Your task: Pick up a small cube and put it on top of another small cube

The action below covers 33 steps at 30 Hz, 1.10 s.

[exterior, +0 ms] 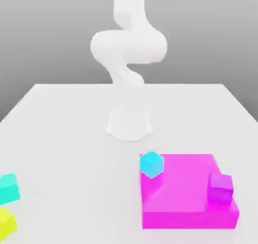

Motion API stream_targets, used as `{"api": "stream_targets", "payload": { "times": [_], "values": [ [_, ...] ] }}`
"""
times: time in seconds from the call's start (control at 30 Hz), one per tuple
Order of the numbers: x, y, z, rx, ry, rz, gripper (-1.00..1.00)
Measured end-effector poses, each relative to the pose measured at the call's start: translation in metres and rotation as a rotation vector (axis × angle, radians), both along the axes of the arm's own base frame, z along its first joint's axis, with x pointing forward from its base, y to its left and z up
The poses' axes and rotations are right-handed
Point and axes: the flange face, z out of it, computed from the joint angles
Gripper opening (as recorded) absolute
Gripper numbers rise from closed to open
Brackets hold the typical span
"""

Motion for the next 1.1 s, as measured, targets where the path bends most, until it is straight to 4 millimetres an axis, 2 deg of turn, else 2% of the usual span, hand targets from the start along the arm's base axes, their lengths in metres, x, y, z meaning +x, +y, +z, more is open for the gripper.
{"api": "stream_targets", "payload": {
  "times": [0.1, 0.2, 0.33, 0.43, 0.53, 0.67, 0.87, 1.0, 1.03, 1.1],
  "values": [
    [0.034, -0.038, -0.049, 0.051, 0.085, -0.101, 0.00],
    [0.056, -0.078, -0.100, 0.099, 0.163, -0.203, 0.00],
    [0.072, -0.132, -0.173, 0.163, 0.264, -0.346, 0.00],
    [0.072, -0.173, -0.229, 0.210, 0.338, -0.456, 0.00],
    [0.062, -0.211, -0.286, 0.255, 0.410, -0.569, 0.00],
    [0.027, -0.267, -0.362, 0.320, 0.501, -0.750, 0.00],
    [-0.029, -0.306, -0.469, 0.388, 0.636, -0.948, 0.00],
    [-0.036, -0.310, -0.523, 0.393, 0.649, -0.970, 0.00],
    [-0.037, -0.310, -0.534, 0.394, 0.650, -0.971, -1.00],
    [-0.037, -0.310, -0.534, 0.394, 0.650, -0.971, -1.00]
  ]
}}
